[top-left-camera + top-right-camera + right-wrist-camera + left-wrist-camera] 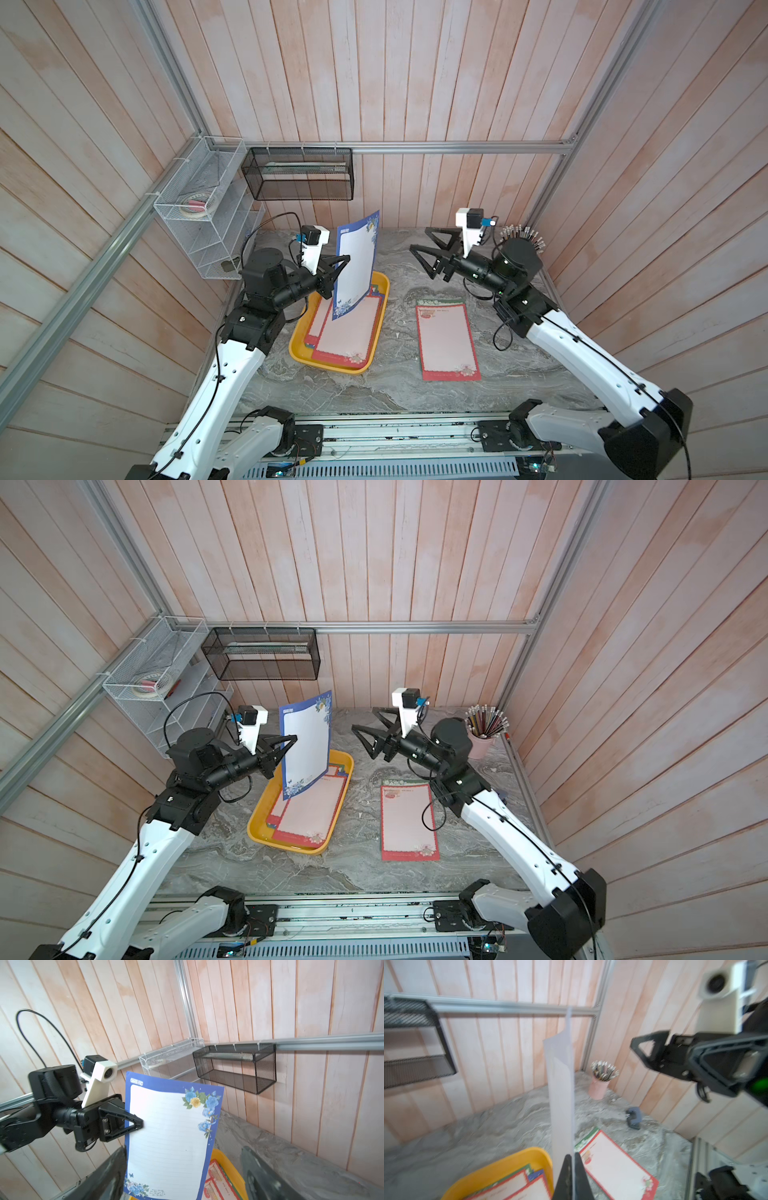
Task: Take out the stationery paper from the storage box
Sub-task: Pick up the stationery paper from the storage box.
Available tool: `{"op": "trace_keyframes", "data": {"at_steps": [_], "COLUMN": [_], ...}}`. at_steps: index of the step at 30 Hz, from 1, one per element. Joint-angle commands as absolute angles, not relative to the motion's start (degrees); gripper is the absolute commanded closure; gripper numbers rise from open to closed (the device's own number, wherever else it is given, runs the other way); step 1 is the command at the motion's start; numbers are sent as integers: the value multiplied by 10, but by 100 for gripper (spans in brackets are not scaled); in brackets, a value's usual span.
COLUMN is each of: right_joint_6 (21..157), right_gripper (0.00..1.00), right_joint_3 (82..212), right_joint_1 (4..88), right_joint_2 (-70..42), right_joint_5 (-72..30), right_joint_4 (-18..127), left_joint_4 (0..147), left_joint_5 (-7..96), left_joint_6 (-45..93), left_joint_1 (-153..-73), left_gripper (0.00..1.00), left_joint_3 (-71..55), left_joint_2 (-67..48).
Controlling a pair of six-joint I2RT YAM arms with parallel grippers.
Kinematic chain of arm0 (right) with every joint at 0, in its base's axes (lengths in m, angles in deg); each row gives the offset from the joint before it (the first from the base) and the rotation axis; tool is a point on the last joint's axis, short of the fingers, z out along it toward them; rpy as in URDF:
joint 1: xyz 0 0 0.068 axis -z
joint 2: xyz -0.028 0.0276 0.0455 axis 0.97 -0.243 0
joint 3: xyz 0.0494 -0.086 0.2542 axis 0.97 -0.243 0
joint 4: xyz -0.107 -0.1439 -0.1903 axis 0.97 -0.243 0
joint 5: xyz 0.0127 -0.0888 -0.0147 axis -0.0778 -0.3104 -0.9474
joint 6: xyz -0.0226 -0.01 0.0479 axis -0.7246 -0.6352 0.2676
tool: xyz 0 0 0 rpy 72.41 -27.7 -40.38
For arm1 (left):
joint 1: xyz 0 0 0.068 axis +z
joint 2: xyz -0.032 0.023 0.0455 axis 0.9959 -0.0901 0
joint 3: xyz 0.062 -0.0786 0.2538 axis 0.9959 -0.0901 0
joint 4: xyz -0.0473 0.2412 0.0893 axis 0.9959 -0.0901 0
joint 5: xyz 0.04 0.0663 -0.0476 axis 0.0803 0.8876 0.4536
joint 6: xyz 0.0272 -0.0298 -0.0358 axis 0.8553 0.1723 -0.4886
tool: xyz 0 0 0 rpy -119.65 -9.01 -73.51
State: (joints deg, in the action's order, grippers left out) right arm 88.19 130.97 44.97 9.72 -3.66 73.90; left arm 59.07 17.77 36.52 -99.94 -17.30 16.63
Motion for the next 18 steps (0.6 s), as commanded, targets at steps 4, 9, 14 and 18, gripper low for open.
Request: {"op": "trace_keyframes", "data": {"at_steps": [4, 9, 14, 18], "right_joint_6": [837, 844, 900, 954], "right_gripper": [11, 11, 12, 18], "right_joint_3": [1279, 1258, 1252, 1250], "right_joint_1": [504, 508, 508, 505], "right_joint_2": [137, 153, 133, 104], "right_joint_5": [73, 103, 183, 216], "right_joint_4": [766, 783, 834, 881], "left_joint_4": [771, 876, 896, 931], "left_joint_5": [-23, -55, -59, -65], "left_joint_6": [228, 144, 117, 87], "left_joint_1": [-1000, -1000, -1000, -999], "left_gripper": [100, 100, 100, 100], "left_joint_3": [-181, -199, -202, -211], "left_joint_2": [156, 150, 149, 150]}}
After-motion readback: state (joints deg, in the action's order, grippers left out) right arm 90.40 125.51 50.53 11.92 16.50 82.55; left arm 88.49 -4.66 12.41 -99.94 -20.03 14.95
